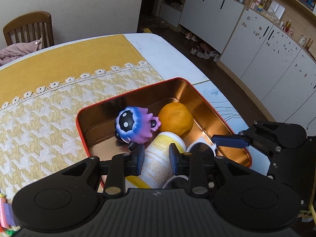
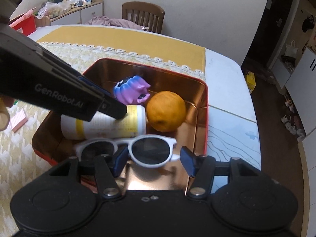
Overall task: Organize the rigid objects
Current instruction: 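Carry the sunglasses into the red tin with the right tool while the left tool carries the bottle in, then open both tools to release the sunglasses and bottle, then withdraw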
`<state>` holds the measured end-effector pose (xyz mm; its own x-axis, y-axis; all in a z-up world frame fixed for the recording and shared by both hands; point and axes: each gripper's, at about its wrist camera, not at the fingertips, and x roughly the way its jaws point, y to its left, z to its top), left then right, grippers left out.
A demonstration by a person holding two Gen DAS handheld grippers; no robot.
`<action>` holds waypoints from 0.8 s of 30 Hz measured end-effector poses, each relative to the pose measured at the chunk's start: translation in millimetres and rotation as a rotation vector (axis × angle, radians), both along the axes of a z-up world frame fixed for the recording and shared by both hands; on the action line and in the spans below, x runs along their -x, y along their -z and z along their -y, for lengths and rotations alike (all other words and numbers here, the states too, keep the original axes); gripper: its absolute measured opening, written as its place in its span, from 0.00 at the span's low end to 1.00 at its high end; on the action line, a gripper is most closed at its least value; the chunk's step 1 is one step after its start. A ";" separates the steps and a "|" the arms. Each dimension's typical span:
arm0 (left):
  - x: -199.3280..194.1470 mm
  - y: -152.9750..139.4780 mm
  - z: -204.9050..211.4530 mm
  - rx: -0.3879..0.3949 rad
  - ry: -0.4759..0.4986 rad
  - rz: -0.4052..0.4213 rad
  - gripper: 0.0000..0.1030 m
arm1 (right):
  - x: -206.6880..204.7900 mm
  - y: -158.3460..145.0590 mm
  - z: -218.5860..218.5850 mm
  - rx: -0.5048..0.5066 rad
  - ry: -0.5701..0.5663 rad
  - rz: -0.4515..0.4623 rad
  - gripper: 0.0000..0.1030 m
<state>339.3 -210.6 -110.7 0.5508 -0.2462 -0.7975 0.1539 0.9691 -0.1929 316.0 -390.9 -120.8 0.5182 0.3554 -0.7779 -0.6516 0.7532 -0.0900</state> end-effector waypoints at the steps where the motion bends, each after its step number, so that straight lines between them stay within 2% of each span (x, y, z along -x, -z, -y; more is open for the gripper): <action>1: -0.4 0.2 -0.5 0.002 -0.004 0.000 0.25 | 0.9 -1.1 0.6 -0.002 -0.004 -0.003 0.60; 4: 0.4 0.8 -2.1 0.008 -0.010 0.004 0.26 | 5.3 -5.8 4.4 -0.011 -0.016 -0.004 0.68; 13: 15.6 -7.4 -6.7 0.020 -0.012 0.026 0.26 | 7.1 -20.7 24.7 -0.111 0.049 -0.041 0.67; 21: 40.9 -28.9 -11.3 0.004 -0.007 0.089 0.29 | 13.8 -38.5 34.7 -0.221 0.106 -0.061 0.67; 23: 47.2 -35.0 -13.6 0.007 -0.006 0.104 0.31 | 16.4 -44.3 35.4 -0.243 0.121 -0.061 0.68; 24: 50.6 -38.1 -15.2 0.006 -0.009 0.113 0.40 | 17.9 -46.8 34.9 -0.250 0.129 -0.054 0.68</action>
<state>288.6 -195.4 -72.6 0.6393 -0.2456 -0.7287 0.1665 0.9694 -0.1806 298.1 -425.8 -74.1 0.5321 0.4736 -0.7018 -0.5474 0.8248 0.1415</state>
